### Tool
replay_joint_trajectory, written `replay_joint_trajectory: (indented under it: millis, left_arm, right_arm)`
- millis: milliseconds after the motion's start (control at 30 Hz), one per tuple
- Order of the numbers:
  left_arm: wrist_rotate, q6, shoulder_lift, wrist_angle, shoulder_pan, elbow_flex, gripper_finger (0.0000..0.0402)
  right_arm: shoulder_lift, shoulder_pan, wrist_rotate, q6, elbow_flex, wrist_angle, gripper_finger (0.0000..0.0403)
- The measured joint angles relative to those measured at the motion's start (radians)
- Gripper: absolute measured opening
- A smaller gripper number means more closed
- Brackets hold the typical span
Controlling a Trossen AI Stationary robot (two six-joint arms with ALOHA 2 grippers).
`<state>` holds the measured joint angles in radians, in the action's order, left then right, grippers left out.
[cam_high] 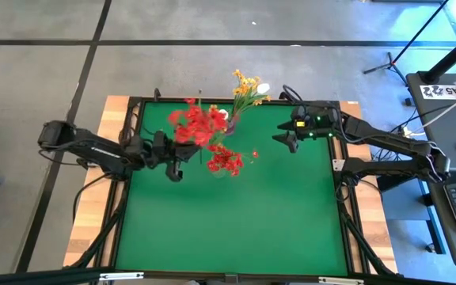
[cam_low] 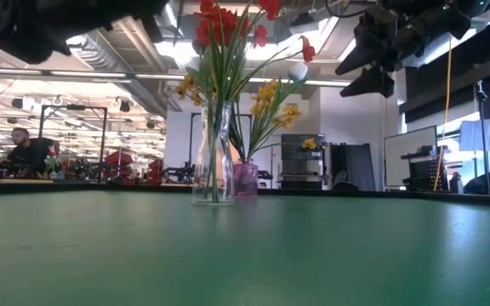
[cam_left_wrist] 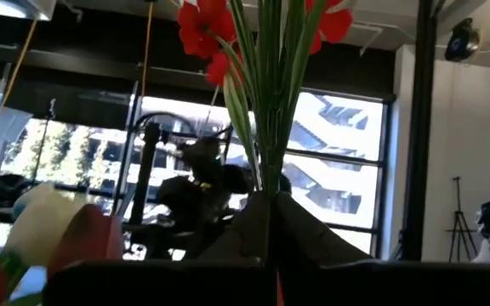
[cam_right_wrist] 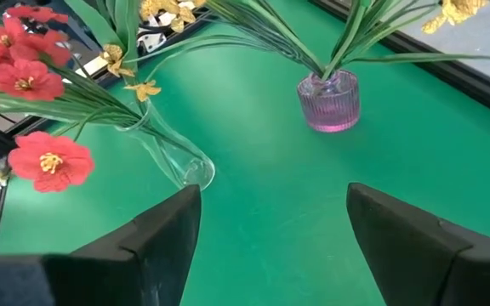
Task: Sort flowers into vase by color
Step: Put the red flowers into the transparent vase
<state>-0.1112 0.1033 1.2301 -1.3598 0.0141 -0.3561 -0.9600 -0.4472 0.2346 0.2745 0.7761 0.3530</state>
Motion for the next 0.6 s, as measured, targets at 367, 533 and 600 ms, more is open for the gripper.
replay_joint_trajectory:
  millis: [367,533,600]
  left_arm:
    - [0.051,0.093,0.221,-0.207,-0.086,-0.001,0.0001]
    - [0.072,0.124,0.287,-0.207,-0.086,-0.033,0.0001]
    - [0.077,0.124,0.313,-0.207,-0.085,-0.055,0.0001]
  right_arm:
    - [0.0,0.016,-0.025,-0.019,0.0,-0.003,0.0293]
    - [0.0,0.016,-0.025,-0.018,0.0,-0.003,0.0293]
    - [0.0,0.016,-0.025,-0.018,0.0,-0.005,0.0293]
